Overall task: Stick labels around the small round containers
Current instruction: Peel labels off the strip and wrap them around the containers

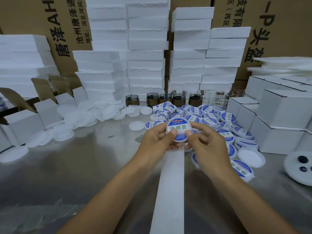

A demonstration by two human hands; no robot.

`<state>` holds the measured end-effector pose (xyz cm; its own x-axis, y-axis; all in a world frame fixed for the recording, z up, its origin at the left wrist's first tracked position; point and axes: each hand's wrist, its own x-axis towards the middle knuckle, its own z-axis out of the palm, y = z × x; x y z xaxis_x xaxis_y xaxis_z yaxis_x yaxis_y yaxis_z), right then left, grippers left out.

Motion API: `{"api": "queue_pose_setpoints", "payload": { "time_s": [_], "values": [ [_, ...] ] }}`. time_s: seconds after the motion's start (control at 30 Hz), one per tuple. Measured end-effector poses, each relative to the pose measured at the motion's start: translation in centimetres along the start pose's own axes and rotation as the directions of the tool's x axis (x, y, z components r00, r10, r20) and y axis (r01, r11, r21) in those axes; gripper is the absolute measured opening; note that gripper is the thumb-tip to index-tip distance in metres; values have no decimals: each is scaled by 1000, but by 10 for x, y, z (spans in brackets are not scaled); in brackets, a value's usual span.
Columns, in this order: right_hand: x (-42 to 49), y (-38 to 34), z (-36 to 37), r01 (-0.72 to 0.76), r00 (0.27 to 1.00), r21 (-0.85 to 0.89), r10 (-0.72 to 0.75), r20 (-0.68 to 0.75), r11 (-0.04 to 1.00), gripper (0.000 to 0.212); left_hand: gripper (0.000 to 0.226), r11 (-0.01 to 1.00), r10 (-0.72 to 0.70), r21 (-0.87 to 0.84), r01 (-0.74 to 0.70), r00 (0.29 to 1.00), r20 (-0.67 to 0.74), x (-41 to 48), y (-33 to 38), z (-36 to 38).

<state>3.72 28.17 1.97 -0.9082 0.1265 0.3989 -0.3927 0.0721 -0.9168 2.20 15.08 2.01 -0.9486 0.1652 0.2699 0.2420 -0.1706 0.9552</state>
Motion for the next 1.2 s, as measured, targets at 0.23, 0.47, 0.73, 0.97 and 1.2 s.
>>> {"api": "queue_pose_setpoints", "payload": {
  "time_s": [0.23,0.47,0.73,0.97,1.2],
  "values": [
    [1,5,-1,23,998,-40,-21,51,999,33,14,1000,11,21,-10,999,-38,0,1,-3],
    [21,15,-29,-20,990,-193,-7,-137,981,28,15,999,-47,10,50,976,-213,6,4,-16],
    [26,34,-52,-96,968,-595,-64,-242,798,44,17,997,-65,-1,77,829,-555,23,-8,-55],
    [22,29,-50,-116,952,-837,-180,-246,535,39,27,615,101,721,319,875,-473,46,-39,-86],
    [23,27,-45,9,954,-920,-278,-109,392,38,32,239,79,917,319,935,-345,73,-43,-101]
  ]
}}
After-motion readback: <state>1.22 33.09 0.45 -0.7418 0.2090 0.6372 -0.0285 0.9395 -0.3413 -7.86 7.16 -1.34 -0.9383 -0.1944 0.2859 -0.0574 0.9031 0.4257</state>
